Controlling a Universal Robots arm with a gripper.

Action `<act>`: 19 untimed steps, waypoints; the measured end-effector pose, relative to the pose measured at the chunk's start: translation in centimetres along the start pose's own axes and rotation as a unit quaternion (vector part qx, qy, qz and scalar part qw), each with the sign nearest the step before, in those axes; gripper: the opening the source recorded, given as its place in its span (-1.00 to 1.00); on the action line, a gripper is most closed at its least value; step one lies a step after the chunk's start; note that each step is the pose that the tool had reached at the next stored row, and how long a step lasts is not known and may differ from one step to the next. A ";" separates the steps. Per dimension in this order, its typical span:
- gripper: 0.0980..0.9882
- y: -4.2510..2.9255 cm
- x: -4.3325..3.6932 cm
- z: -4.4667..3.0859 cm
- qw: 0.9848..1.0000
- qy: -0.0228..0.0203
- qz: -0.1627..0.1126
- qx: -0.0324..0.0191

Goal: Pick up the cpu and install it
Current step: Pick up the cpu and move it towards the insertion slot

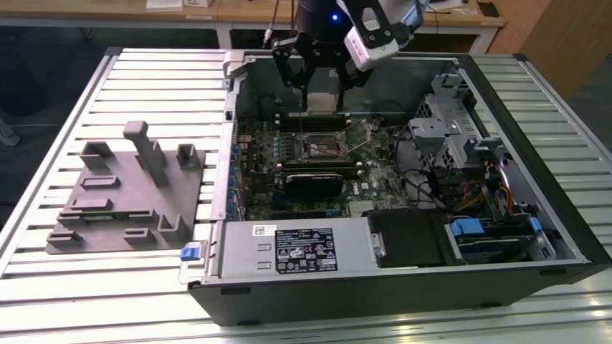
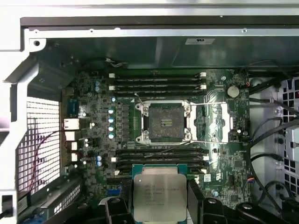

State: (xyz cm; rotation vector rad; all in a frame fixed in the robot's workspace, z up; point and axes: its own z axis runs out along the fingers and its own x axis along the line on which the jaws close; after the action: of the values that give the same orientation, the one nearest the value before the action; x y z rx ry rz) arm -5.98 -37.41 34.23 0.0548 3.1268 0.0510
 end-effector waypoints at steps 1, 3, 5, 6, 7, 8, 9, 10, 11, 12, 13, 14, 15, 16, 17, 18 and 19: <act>0.00 0.04 -0.09 0.18 1.000 0.000 0.000 0.000; 0.00 0.09 -0.21 0.53 1.000 0.000 0.000 0.000; 0.00 0.13 -0.30 0.90 1.000 0.001 0.000 0.000; 0.00 0.15 -0.33 1.08 1.000 0.001 0.000 0.000; 0.00 0.19 -0.36 1.28 1.000 0.001 0.000 0.000; 0.00 0.23 -0.39 1.45 1.000 0.001 0.000 0.000; 0.00 0.28 -0.41 1.63 1.000 0.001 0.000 0.000; 0.00 0.34 -0.44 1.81 1.000 0.001 0.000 0.000; 0.00 0.40 -0.47 2.00 1.000 0.001 0.000 0.000; 0.00 0.46 -0.50 2.19 1.000 0.001 0.000 0.000; 0.00 0.53 -0.53 2.38 1.000 0.002 0.000 0.000; 0.00 0.60 -0.57 2.56 1.000 0.002 0.000 0.000; 0.00 0.79 -0.67 2.93 1.000 0.002 0.000 0.000; 0.00 0.90 -0.72 3.12 1.000 0.002 0.000 0.000; 0.00 1.12 -0.81 3.46 1.000 0.002 0.000 0.000; 0.00 1.22 -0.85 3.63 1.000 0.003 0.000 0.000; 0.00 1.33 -0.89 3.80 1.000 0.003 0.000 0.000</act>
State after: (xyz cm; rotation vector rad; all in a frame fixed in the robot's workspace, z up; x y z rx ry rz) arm -4.99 -35.99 30.49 0.0550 3.1321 0.0503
